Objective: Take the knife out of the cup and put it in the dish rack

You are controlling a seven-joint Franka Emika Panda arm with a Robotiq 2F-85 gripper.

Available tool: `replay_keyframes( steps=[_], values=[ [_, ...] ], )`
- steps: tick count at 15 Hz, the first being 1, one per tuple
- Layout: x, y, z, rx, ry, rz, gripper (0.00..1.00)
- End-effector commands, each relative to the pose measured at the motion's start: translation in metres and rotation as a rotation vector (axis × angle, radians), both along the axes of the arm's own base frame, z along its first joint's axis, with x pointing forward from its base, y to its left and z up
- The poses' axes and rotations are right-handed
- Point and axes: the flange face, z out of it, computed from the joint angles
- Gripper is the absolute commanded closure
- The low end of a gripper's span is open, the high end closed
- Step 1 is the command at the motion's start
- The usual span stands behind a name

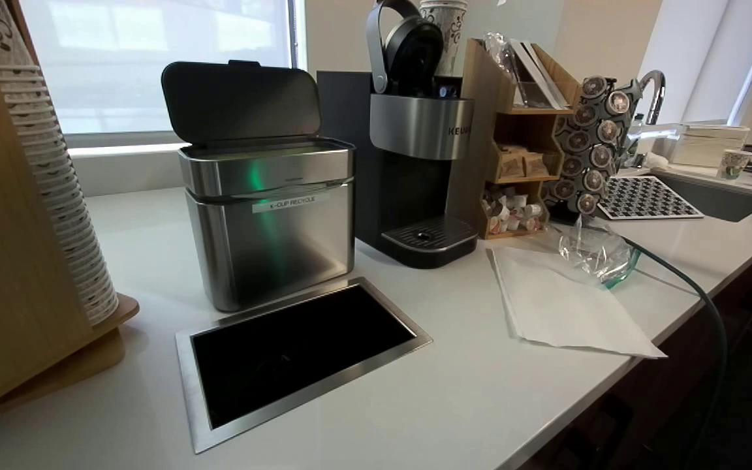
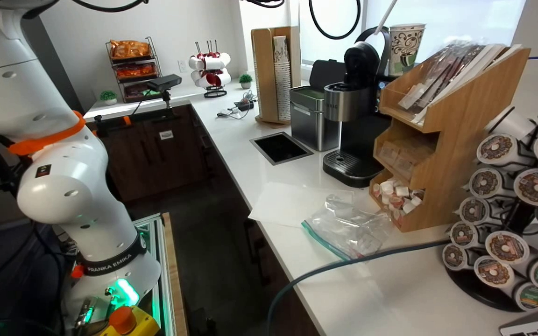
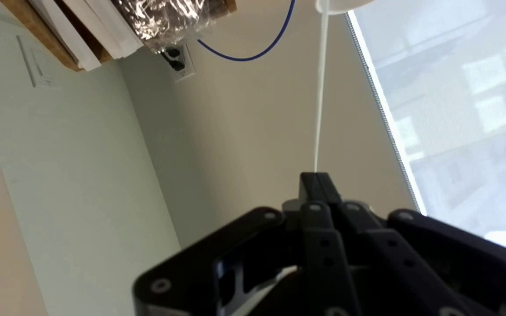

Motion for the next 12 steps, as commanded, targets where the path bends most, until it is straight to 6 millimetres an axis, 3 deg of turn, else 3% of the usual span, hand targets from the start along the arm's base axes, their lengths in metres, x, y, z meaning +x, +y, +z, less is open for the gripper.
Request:
replay_keyframes(
  steps=[1,6,7,12],
  values=[
    [-0.020,0.000,-0.012,0.000,-0.006,0.081,1.00],
    [-0.026,-0.021,-0.011,-0.018,-0.018,0.096,1.00],
    [-0.017,-0.012,-0.008,-0.024,-0.002,0.103,0.99],
    [-0.019,-0.022,-0.008,-0.023,-0.002,0.088,0.99]
  ],
)
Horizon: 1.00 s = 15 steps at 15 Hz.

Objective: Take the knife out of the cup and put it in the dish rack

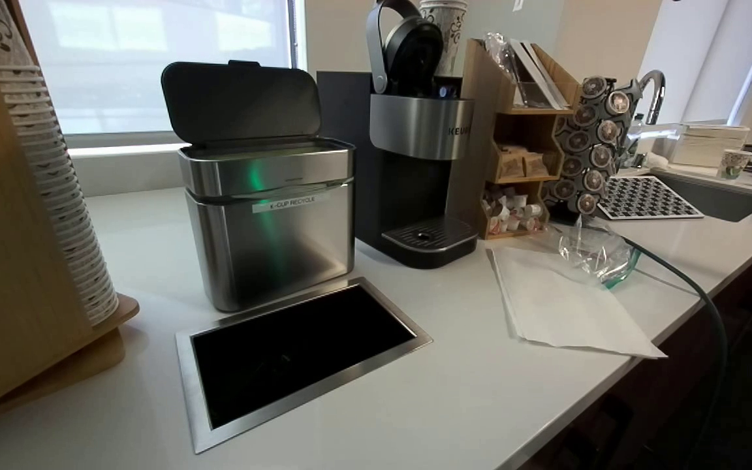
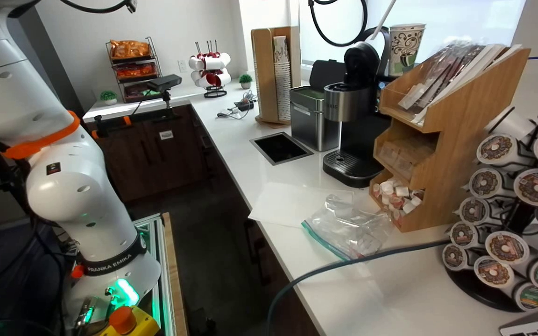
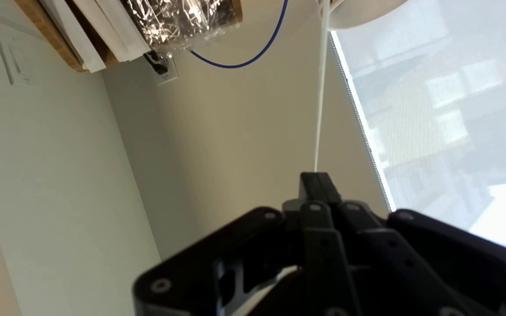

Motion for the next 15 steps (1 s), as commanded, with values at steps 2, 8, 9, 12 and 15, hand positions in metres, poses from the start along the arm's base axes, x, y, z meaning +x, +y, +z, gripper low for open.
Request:
replay_keyframes(
  steps=[2,8,9,12,15],
  values=[
    [0.000,0.001,-0.001,-0.032,0.002,0.011,1.00],
    [-0.008,0.004,-0.004,-0.207,-0.012,0.147,1.00],
    [-0.010,0.003,-0.004,-0.221,-0.024,0.168,1.00],
    [-0.016,-0.003,-0.001,-0.226,-0.078,0.223,1.00],
    [-0.019,-0.017,-0.003,-0.218,-0.117,0.268,1.00]
  ],
)
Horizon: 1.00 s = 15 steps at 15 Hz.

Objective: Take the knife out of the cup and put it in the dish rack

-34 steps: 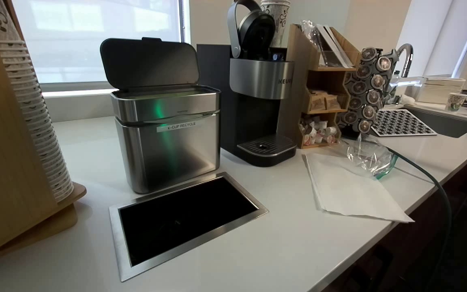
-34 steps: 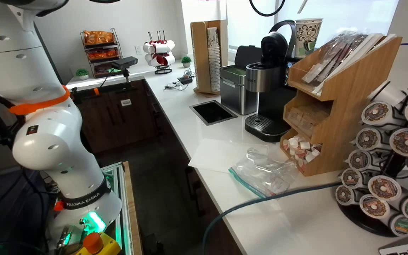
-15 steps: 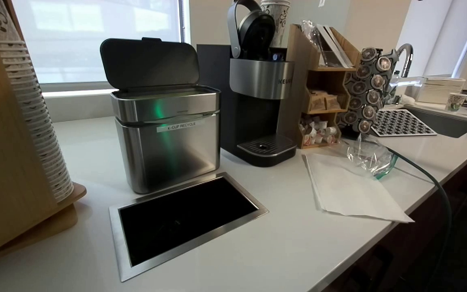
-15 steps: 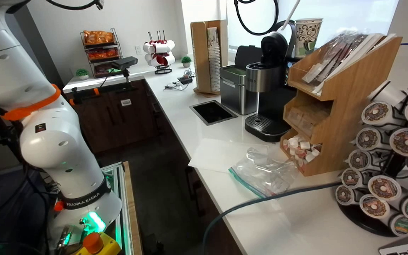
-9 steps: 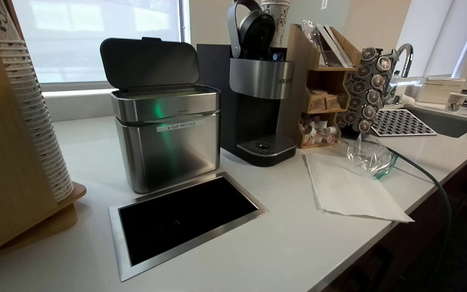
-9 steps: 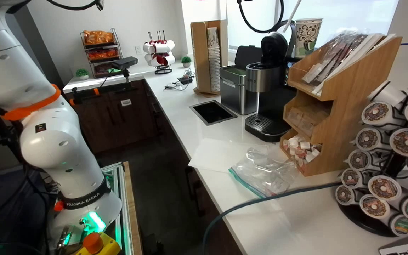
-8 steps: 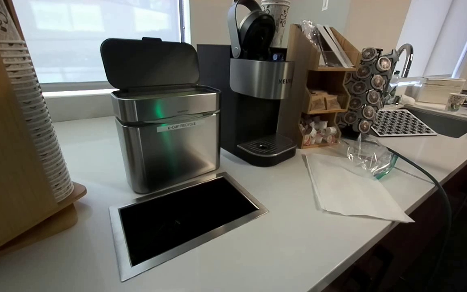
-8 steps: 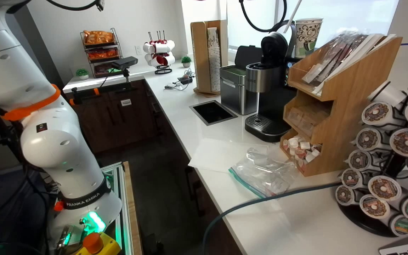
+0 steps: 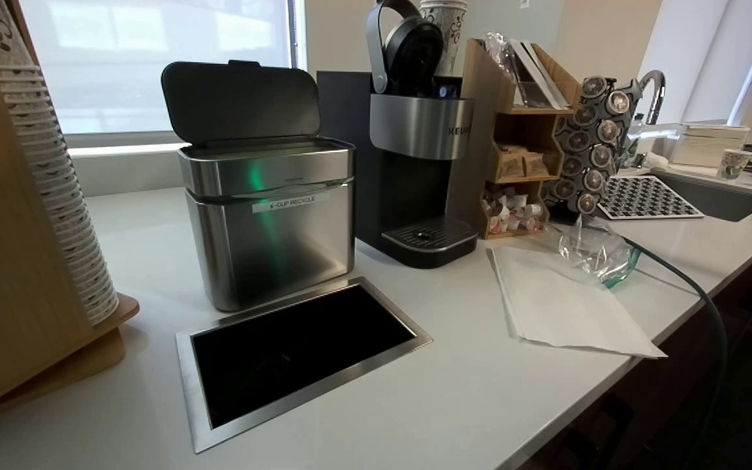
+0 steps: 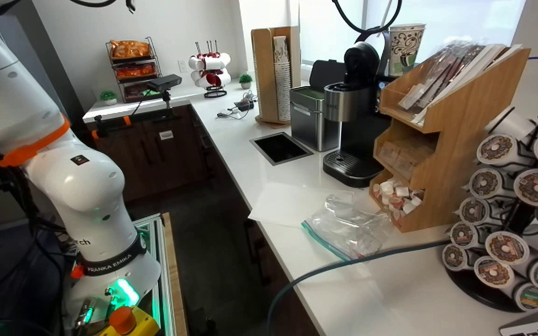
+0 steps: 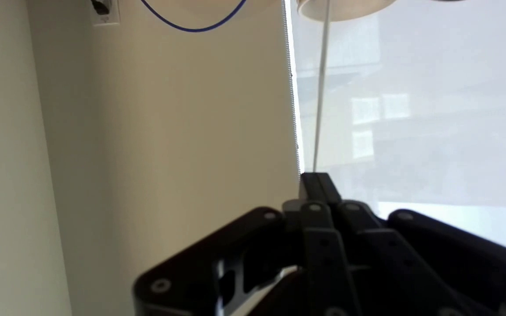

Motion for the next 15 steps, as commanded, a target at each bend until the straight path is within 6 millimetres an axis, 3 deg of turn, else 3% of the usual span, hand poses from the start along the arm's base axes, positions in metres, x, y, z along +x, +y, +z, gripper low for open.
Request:
replay_keyframes(
  steps=[1,9,15],
  values=[
    [-0.010,-0.017,-0.007,0.007,-0.036,0.056,1.00],
    [0.000,-0.057,-0.031,-0.040,-0.031,0.042,1.00],
    [0.001,-0.053,-0.027,-0.044,-0.014,0.037,0.99]
  ],
)
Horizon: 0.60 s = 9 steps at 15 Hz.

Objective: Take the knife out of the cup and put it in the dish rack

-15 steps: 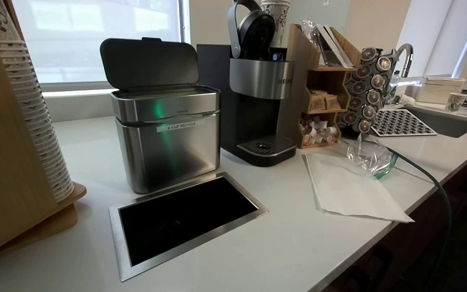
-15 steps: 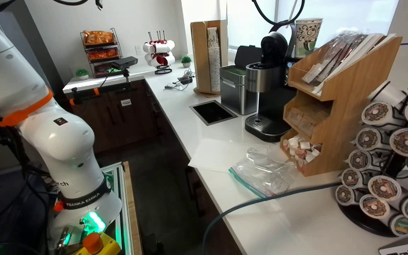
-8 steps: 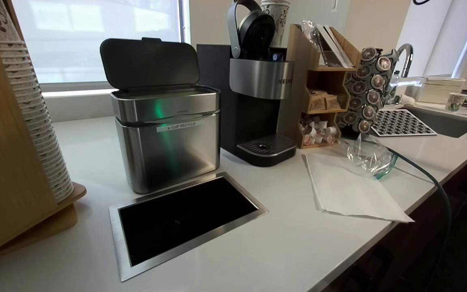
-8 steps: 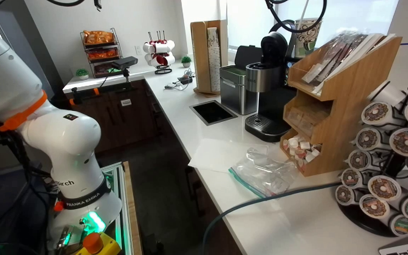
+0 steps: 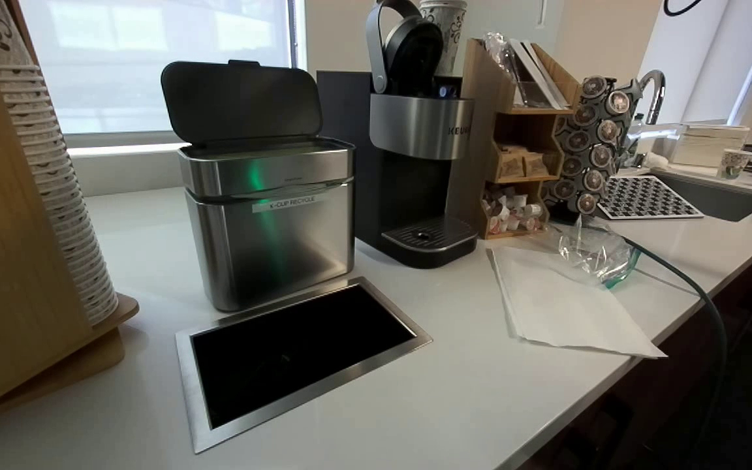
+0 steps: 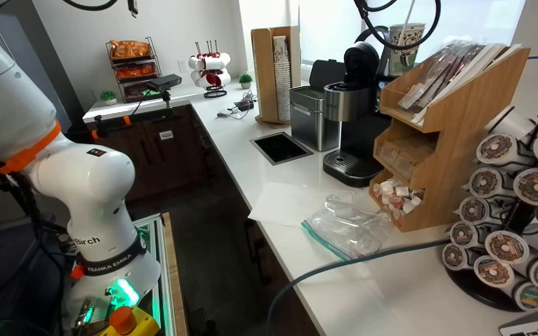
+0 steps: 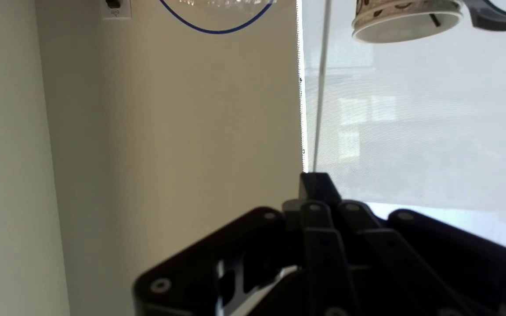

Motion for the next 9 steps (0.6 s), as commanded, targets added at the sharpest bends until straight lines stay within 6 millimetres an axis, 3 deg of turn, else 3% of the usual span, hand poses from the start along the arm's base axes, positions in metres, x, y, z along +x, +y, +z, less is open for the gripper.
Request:
replay_keyframes(
  steps=[1,9],
  values=[
    [0.000,0.000,0.000,0.000,0.000,0.000,0.99],
    [0.006,-0.027,-0.008,0.049,0.003,-0.047,1.00]
  ],
)
